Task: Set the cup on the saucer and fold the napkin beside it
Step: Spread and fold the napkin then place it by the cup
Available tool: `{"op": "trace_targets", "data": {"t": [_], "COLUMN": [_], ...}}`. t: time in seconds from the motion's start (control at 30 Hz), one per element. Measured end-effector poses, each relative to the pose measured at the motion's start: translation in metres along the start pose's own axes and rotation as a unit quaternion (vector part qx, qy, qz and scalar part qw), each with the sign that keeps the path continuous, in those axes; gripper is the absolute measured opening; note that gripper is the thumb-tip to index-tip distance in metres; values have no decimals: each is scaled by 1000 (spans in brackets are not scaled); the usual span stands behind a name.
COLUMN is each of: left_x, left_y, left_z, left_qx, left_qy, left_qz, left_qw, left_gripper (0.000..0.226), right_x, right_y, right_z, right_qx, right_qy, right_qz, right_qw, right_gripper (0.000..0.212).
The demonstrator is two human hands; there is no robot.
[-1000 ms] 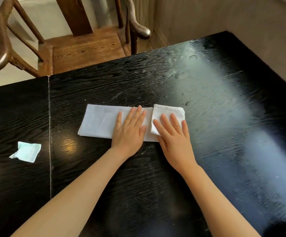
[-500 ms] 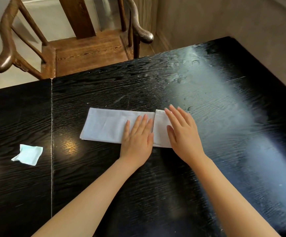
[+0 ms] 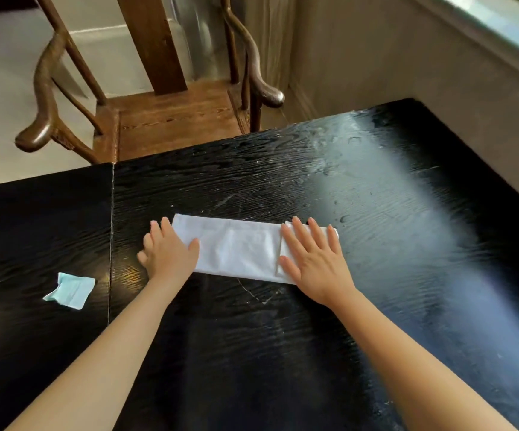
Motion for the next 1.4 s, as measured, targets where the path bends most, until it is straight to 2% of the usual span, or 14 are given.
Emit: {"op": "trace_targets", "data": {"t": [0.13, 0.23, 0.33, 0.4, 0.5, 0.57, 0.67, 0.8, 0.97, 1.1, 1.4], "left_x": [-1, 3, -2, -7, -10, -16, -27, -37, -37, -33, -46], "left_y": [-14, -31, -33, -29, -6, 17, 52, 92, 112, 121, 121], "left_z": [17, 28, 39, 44, 48, 48, 40, 15, -33, -51, -64], "left_qx": [47, 117, 200, 174, 46, -10, -56, -61, -9, -67, -39], "left_qy": [83, 84, 88, 78, 187, 208, 172, 184, 130, 53, -7], "left_qz": [41, 91, 103, 54, -24, -55, -119, -187, -191, -285, -301], "left_qw": [995, 985, 970, 980, 981, 977, 976, 963, 973, 955, 953], "left_gripper": [76, 60, 48, 39, 14, 12, 19, 45, 45, 42, 50], "right_x": [3, 11, 24, 34, 46, 51, 55, 54, 57, 61, 58], "right_y": [4, 17, 39, 53, 68, 74, 78, 78, 80, 88, 92], "right_z": [-3, -5, -9, -16, -22, -23, -25, -25, -27, -32, -31], "right_qx": [-10, -12, -31, -38, -50, -57, -63, -70, -79, -92, -82], "right_qy": [11, 3, 4, 1, 0, -1, -3, -4, -12, -12, -18], "right_qz": [-19, -36, -72, -98, -133, -147, -151, -153, -158, -154, -132], "right_qw": [1000, 999, 997, 994, 990, 987, 986, 986, 984, 984, 988], "right_gripper": [66, 64, 62, 62, 62, 62, 62, 64, 64, 62, 62]}}
Point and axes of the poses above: each hand's wrist, its own y-axis away from the middle knuckle, its own z-axis out of the back of the hand, x = y × z, the point moved 1 cm from there along -y, towards the middle knuckle, and after that the axes turned 6 degrees about -y, right-handed, at the moved point
